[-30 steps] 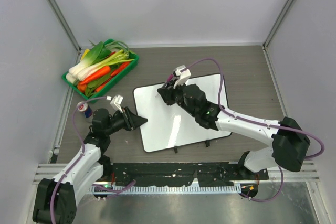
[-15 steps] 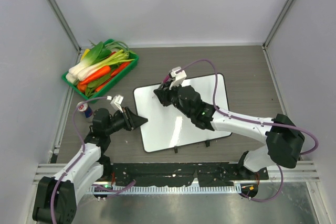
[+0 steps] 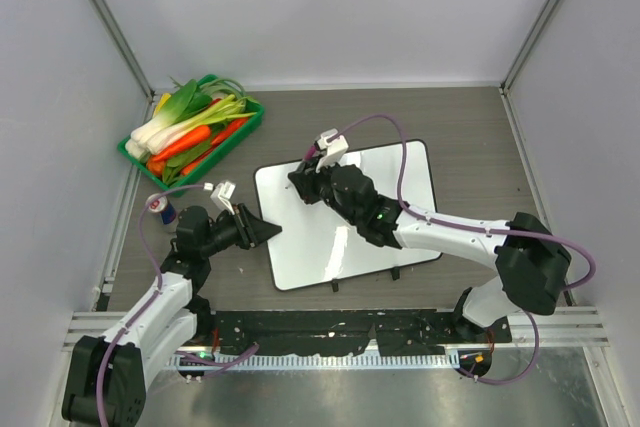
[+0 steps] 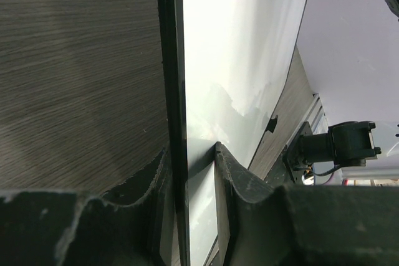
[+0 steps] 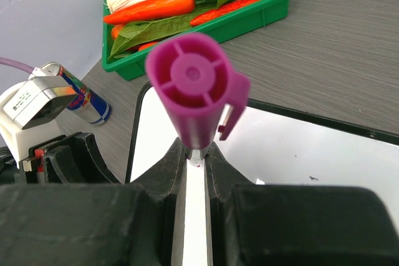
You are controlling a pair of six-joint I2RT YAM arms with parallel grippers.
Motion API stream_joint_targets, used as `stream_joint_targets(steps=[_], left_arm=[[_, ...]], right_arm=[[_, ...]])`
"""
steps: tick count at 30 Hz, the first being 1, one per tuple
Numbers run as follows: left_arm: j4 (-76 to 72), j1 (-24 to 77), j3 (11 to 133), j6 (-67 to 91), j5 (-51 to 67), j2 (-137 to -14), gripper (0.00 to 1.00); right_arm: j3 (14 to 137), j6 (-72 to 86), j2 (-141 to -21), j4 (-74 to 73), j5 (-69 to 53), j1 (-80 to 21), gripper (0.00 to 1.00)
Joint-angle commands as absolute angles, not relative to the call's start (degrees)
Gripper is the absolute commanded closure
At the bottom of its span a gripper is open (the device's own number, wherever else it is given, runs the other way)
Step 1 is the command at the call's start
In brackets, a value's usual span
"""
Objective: Write a sentence on the whiteboard
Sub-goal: Write on the whiteboard at the whiteboard stand.
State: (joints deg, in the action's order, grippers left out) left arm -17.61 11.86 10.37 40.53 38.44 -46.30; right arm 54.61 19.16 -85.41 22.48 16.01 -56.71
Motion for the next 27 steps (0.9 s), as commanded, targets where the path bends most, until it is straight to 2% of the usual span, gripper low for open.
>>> stream_joint_targets(steps=[1,27], left_arm=[[-19.8,11.8,10.5,39.0,38.6,-47.0,1.00],[-19.6,11.8,10.5,38.9,38.4,-46.8,1.00]], right_arm=[[57.3,18.6,-86.0,25.1,17.3,-57.2,0.99],[54.8,19.1,-85.1,18.3,12.2,-59.0,0.99]])
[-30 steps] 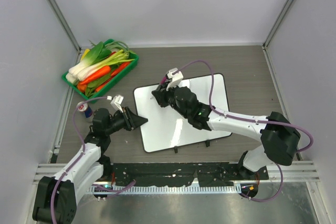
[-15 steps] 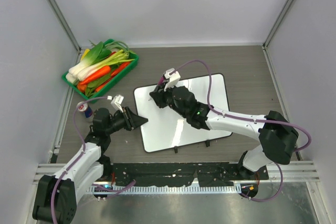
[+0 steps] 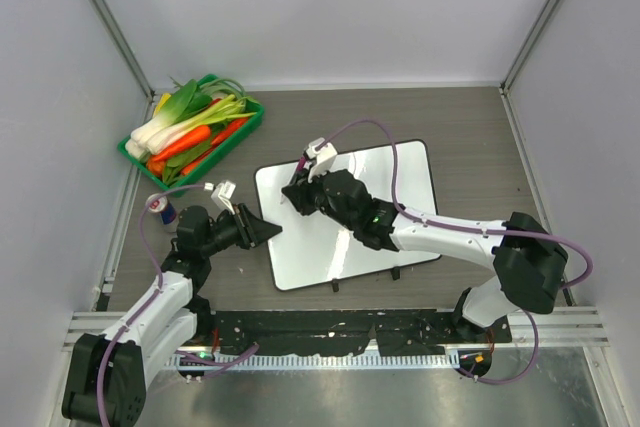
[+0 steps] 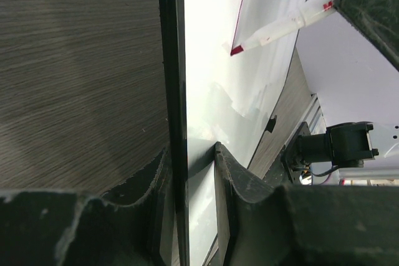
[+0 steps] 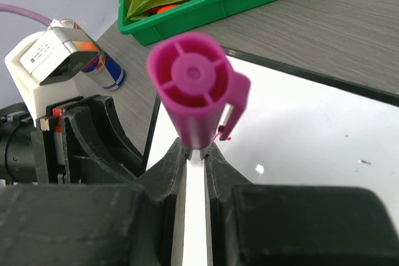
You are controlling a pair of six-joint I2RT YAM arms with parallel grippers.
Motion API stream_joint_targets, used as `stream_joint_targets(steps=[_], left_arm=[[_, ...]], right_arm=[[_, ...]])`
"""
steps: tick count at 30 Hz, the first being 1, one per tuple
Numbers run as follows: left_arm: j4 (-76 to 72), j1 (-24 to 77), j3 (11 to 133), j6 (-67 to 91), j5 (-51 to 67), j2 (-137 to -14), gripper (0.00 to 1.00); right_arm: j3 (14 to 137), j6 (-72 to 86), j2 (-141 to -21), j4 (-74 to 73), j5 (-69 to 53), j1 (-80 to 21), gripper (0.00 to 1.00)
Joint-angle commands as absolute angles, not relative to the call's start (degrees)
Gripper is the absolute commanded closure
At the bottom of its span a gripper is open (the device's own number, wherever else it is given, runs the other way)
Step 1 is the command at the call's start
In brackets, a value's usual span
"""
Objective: Write a sentence on the whiteboard
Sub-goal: Write on the whiteboard at the whiteboard stand.
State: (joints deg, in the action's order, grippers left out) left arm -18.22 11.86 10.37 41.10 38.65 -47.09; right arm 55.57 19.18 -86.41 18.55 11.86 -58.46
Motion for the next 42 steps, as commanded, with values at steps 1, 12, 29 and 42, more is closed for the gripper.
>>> stream_joint_targets(steps=[1,12,29,42], left_arm=[[-19.6,11.8,10.5,39.0,38.4,-46.8,1.00],[-19.6,11.8,10.4,39.0,38.4,-46.8,1.00],[-19.3,11.8,10.4,39.0,38.1,-46.4,1.00],[-19.3,11.8,10.4,39.1,37.9,-46.5,1.00]], right_arm=[[54.1,19.1,-84.6,18.4,12.4,-59.1,0.99],[51.7,18.4,-82.0,17.9,16.2,-59.1,0.99],[53.1,17.4,-79.1,17.8,19.0,-59.2,0.99],[54.9,17.4,-79.3,17.7,19.8,-59.1,0.99]])
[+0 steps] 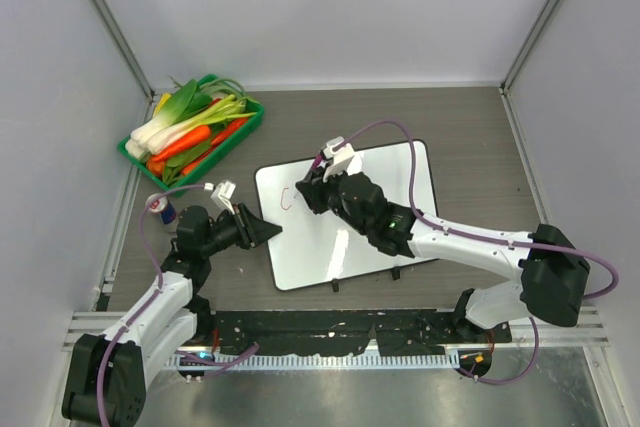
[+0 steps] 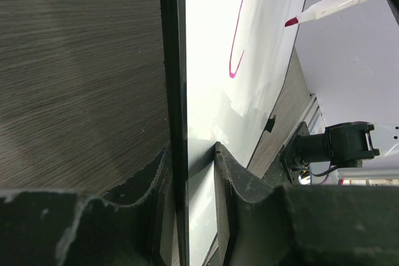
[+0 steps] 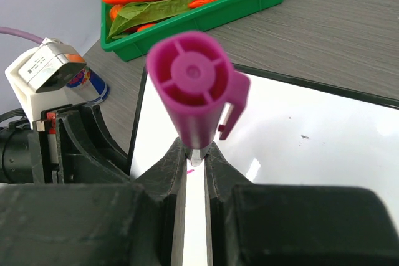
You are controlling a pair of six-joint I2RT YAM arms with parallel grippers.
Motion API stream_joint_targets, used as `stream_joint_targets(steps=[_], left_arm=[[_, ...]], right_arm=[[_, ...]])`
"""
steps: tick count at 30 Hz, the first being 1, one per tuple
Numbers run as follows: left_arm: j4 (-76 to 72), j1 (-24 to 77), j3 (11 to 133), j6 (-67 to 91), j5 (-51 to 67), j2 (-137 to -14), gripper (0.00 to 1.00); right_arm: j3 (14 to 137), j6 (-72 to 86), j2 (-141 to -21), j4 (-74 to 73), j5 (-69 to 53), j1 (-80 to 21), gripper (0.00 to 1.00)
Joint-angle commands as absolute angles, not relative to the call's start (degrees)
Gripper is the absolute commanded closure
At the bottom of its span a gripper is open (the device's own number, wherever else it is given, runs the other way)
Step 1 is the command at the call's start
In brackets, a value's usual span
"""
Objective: Write a sentence on the whiteboard
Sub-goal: Write on the whiteboard at the whiteboard stand.
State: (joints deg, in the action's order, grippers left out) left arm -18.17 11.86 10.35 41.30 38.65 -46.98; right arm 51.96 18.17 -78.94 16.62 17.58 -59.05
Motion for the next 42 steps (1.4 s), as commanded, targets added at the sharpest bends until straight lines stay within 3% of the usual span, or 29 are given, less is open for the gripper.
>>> stream_joint_targets(steps=[1,42], left_arm=[[-19.3,11.8,10.4,39.1,37.8,-46.4,1.00],[-19.4,11.9,10.4,39.2,38.1,-46.7,1.00]], right_arm=[[54.9,17.6,-79.7,17.7,19.9,-59.1,0.99],[50.2,18.7,-79.9,15.6,18.5,-59.1,0.99]])
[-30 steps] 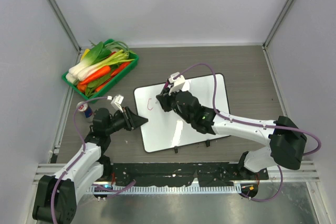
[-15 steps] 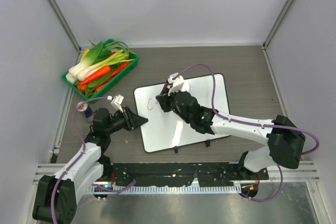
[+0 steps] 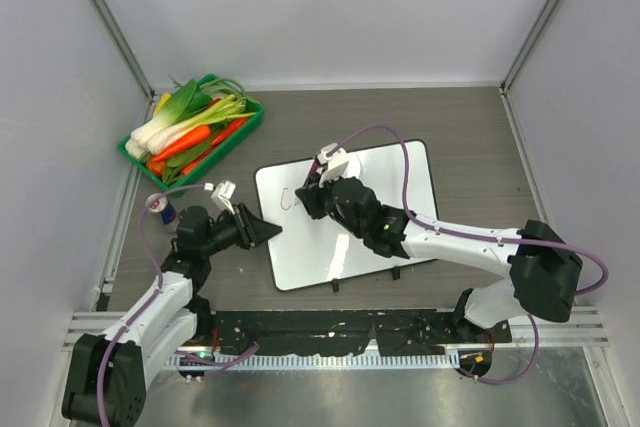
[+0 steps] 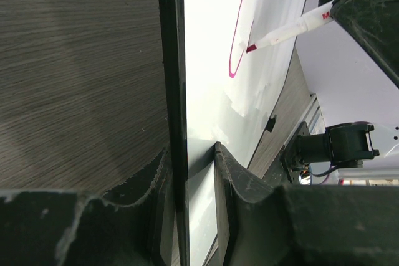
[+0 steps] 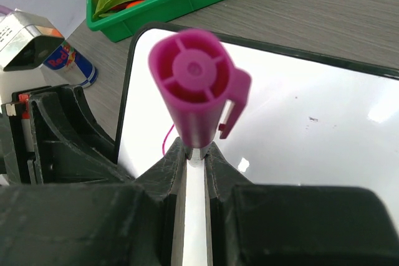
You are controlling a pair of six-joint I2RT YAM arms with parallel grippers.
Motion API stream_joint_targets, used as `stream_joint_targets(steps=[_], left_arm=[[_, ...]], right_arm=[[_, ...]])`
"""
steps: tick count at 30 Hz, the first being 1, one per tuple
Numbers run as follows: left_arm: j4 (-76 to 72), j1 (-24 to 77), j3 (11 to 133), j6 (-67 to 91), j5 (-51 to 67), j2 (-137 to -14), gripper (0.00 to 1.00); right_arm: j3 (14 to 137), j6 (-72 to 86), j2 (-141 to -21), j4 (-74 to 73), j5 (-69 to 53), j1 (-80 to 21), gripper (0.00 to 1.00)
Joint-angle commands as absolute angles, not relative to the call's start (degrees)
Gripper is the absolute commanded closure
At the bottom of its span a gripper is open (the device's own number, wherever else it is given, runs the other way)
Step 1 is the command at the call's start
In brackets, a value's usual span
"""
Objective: Write a sentence on the whiteboard
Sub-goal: Write on the whiteboard at the whiteboard stand.
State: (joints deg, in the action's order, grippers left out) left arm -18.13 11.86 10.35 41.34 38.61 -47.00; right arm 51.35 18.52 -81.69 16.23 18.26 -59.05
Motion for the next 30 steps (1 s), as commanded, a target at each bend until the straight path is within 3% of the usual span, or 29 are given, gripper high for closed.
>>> stream_joint_targets(steps=[1,17,30], left_arm=[[-19.4,11.9,10.4,39.2,38.1,-46.7,1.00],[-19.2,11.8,10.4,39.2,38.0,-46.6,1.00],[-19.2,11.9,10.4,39.2,37.9,-46.5,1.00]], right_arm=[[50.0,18.7,-79.9,15.6,18.5,-59.1,0.99],[51.1,17.3,-79.3,16.2,25.0,-59.1,0.99],[54.3,17.3,-81.1,16.8,23.5,-59.1,0.99]])
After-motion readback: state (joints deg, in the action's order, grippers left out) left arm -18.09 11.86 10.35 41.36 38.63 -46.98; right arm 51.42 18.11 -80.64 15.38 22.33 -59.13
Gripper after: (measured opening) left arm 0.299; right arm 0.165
